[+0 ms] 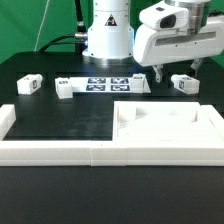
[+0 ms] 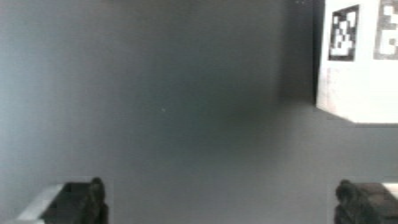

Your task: Assemble one leg

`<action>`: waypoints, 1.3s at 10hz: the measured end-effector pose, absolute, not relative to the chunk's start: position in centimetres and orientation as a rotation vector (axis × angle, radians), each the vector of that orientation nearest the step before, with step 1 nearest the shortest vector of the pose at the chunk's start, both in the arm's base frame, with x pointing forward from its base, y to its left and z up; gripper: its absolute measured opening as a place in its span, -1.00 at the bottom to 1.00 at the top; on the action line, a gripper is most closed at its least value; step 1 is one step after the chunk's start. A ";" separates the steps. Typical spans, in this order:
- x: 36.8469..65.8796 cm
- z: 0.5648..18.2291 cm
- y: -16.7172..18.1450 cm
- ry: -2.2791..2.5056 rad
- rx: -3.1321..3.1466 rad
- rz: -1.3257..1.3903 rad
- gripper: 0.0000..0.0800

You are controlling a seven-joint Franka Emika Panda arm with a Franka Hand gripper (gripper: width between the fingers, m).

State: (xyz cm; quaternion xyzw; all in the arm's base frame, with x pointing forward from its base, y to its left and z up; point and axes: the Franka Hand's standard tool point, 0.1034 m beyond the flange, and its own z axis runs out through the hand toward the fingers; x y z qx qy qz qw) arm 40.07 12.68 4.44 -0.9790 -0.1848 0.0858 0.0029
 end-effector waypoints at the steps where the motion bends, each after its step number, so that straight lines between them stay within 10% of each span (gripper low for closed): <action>1: 40.1 4.4 12.7 -0.580 -3.070 0.274 0.62; 13: 35.1 2.2 16.5 -0.551 -2.906 1.449 0.62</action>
Offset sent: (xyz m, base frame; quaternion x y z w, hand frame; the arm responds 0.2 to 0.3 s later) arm -0.0240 0.0296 0.0074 -0.0045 -0.2550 0.0353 0.9663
